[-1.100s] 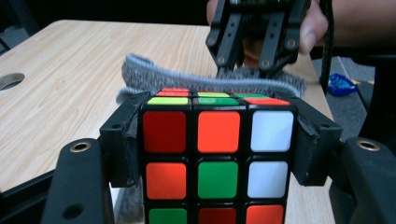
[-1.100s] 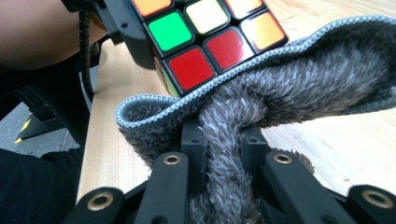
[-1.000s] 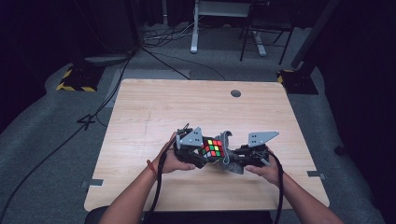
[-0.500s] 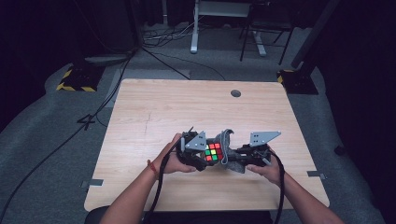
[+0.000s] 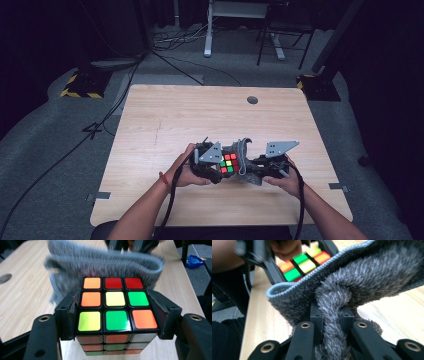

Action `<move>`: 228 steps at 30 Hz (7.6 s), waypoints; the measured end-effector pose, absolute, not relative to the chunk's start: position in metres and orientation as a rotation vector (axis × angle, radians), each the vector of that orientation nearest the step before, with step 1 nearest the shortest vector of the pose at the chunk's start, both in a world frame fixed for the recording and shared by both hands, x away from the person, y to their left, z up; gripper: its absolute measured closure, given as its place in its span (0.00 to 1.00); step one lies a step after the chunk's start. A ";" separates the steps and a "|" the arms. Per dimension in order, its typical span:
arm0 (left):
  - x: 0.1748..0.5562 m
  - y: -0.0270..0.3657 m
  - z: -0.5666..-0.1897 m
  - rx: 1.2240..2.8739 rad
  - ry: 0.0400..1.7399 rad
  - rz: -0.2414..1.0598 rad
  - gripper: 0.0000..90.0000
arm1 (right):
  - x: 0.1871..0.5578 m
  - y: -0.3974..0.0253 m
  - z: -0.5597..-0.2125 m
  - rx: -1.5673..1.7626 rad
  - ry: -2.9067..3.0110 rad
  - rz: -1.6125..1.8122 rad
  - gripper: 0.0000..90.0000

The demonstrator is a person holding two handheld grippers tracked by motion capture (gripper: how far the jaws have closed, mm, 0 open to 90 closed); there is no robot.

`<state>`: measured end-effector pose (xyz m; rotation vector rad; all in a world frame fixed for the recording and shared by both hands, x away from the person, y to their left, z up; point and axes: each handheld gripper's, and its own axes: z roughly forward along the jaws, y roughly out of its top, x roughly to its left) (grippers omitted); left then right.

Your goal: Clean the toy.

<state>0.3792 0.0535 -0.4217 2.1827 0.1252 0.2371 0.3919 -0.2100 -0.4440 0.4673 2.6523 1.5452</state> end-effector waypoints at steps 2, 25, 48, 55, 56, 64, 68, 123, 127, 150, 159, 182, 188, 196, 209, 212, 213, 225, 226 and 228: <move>0.378 0.053 -0.419 2.170 0.121 0.246 0.38 | 0.394 -0.208 -0.449 0.478 2.685 1.512 0.87; 0.368 0.050 -0.414 2.126 0.087 0.232 0.38 | 0.392 -0.213 -0.438 0.493 2.574 1.544 0.87; 0.381 0.073 -0.417 2.118 0.184 0.221 0.38 | 0.378 -0.201 -0.429 0.355 2.602 1.525 0.87; 0.369 0.052 -0.416 2.096 0.104 0.171 0.38 | 0.386 -0.211 -0.427 0.443 2.528 1.515 0.86; 0.366 0.049 -0.415 2.095 0.090 0.173 0.38 | 0.387 -0.212 -0.428 0.455 2.525 1.503 0.86; 0.366 0.052 -0.408 2.067 0.133 0.250 0.38 | 0.391 -0.211 -0.439 0.427 2.625 1.419 0.86; 0.375 0.062 -0.409 2.064 0.186 0.279 0.38 | 0.386 -0.206 -0.441 0.384 2.663 1.412 0.86; 0.402 0.063 -0.448 2.139 0.270 0.246 0.38 | 0.400 -0.225 -0.445 0.477 2.660 1.216 0.84; 0.400 0.058 -0.458 2.168 0.249 0.211 0.38 | 0.402 -0.232 -0.452 0.496 2.678 1.128 0.83; 0.388 0.065 -0.471 2.255 0.273 0.111 0.34 | 0.399 -0.255 -0.473 0.597 2.672 1.086 0.66; 0.374 0.077 -0.468 2.337 0.286 0.142 0.28 | 0.392 -0.263 -0.455 0.619 2.555 1.200 0.43; 0.342 0.088 -0.468 2.388 0.185 0.053 0.43 | 0.359 -0.209 -0.461 0.365 2.634 1.241 0.47; 0.358 0.096 -0.458 2.298 0.244 0.091 0.26 | 0.356 -0.198 -0.469 0.324 2.666 1.226 0.46; 0.377 0.069 -0.459 2.343 0.131 0.033 0.18 | 0.356 -0.191 -0.471 0.310 2.681 1.238 0.46; 0.378 0.064 -0.475 2.373 0.097 -0.013 0.24 | 0.356 -0.178 -0.473 0.276 2.693 1.217 0.46; 0.376 0.065 -0.474 2.383 0.088 0.001 0.25 | 0.356 -0.178 -0.472 0.279 2.688 1.233 0.45; 0.376 0.065 -0.474 2.383 0.094 -0.002 0.25 | 0.356 -0.178 -0.471 0.281 2.688 1.233 0.45; 0.378 0.066 -0.477 2.391 0.125 0.011 0.24 | 0.357 -0.174 -0.473 0.304 2.661 1.225 0.46; 0.379 0.066 -0.477 2.396 0.119 0.016 0.24 | 0.356 -0.174 -0.473 0.304 2.654 1.229 0.46; 0.379 0.067 -0.476 2.398 0.127 0.021 0.25 | 0.356 -0.173 -0.473 0.308 2.641 1.225 0.46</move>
